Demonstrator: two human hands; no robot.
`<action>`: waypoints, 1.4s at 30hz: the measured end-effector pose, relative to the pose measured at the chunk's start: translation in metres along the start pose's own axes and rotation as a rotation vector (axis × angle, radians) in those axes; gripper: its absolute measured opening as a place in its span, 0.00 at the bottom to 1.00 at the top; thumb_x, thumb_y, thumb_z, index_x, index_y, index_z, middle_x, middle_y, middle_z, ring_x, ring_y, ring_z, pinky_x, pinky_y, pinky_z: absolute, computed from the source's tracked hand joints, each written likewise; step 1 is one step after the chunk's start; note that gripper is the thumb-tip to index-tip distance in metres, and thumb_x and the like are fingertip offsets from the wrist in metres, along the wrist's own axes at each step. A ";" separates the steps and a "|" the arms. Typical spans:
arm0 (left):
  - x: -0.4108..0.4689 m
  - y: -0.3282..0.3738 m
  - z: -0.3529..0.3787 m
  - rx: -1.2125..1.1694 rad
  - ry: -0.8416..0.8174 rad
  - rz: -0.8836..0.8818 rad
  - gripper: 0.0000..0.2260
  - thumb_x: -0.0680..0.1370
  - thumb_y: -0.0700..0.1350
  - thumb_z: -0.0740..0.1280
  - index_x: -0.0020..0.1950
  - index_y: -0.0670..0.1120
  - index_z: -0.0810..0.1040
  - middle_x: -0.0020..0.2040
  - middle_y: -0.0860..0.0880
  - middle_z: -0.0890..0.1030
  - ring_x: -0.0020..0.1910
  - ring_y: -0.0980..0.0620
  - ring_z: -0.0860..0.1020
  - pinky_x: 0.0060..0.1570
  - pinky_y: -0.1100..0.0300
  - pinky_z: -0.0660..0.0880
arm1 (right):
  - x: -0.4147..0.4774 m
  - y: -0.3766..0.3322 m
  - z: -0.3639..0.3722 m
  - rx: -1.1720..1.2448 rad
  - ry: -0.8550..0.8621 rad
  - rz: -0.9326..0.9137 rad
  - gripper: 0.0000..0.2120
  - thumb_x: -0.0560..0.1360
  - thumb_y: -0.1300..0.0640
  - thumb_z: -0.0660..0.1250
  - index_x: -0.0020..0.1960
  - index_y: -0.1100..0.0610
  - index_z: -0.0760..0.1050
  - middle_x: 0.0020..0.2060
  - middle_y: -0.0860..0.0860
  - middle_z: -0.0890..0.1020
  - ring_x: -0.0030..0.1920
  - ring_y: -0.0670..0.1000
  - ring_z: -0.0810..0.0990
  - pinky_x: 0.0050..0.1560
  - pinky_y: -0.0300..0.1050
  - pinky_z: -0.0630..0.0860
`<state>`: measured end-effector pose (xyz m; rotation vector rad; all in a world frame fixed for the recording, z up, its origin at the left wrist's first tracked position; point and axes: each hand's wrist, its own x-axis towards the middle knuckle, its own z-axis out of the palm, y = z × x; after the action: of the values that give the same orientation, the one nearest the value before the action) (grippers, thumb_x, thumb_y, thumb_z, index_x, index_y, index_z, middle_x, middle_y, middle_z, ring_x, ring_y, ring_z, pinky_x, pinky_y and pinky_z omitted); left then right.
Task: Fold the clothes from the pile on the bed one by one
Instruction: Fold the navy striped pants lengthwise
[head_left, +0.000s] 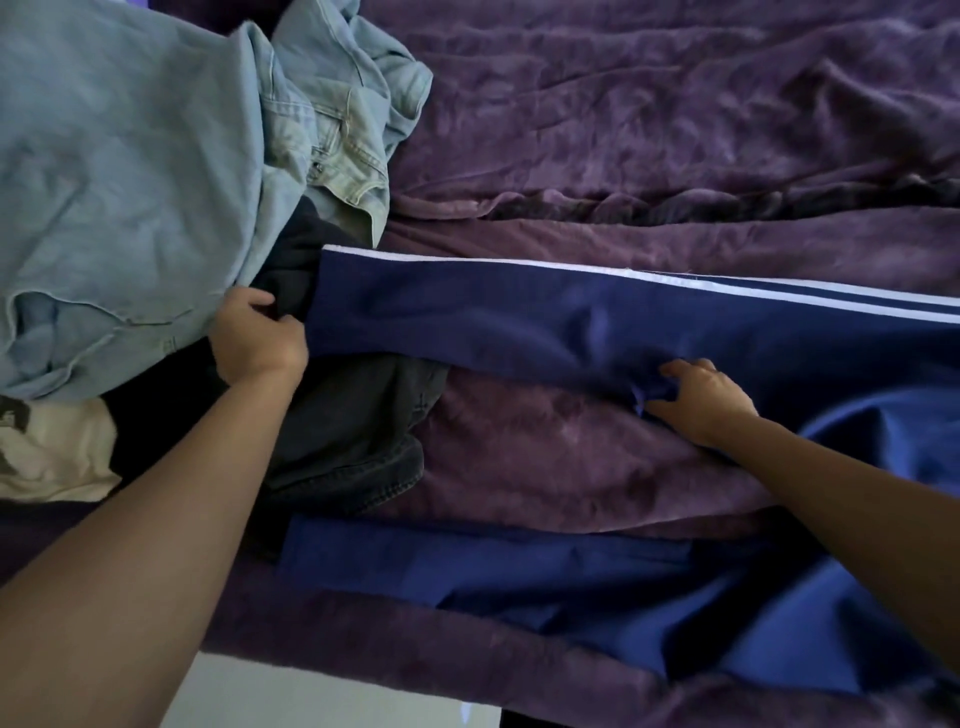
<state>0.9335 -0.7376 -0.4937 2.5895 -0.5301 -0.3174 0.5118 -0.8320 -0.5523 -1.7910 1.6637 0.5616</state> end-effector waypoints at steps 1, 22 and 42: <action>-0.009 -0.001 -0.006 0.026 0.021 0.080 0.10 0.72 0.39 0.68 0.53 0.46 0.77 0.50 0.44 0.80 0.50 0.43 0.79 0.49 0.55 0.73 | -0.007 0.000 0.001 -0.013 0.018 -0.013 0.29 0.74 0.47 0.69 0.72 0.52 0.67 0.68 0.58 0.68 0.65 0.63 0.70 0.60 0.55 0.71; -0.322 -0.070 0.065 0.800 -0.873 0.905 0.09 0.74 0.49 0.62 0.51 0.49 0.77 0.54 0.48 0.72 0.57 0.44 0.71 0.54 0.49 0.69 | -0.165 0.161 0.091 -0.269 0.030 -0.347 0.39 0.68 0.33 0.67 0.74 0.47 0.64 0.75 0.52 0.64 0.75 0.54 0.61 0.68 0.52 0.63; -0.191 -0.072 -0.039 0.706 -0.280 0.363 0.15 0.73 0.47 0.72 0.56 0.43 0.77 0.53 0.34 0.75 0.53 0.32 0.74 0.48 0.43 0.73 | -0.194 0.148 0.105 -0.143 0.301 -0.330 0.39 0.72 0.46 0.68 0.78 0.51 0.56 0.78 0.58 0.53 0.78 0.58 0.51 0.74 0.56 0.56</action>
<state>0.7963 -0.5826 -0.4713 3.0306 -1.4062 -0.4279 0.3538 -0.6210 -0.5187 -2.2883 1.4947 0.2793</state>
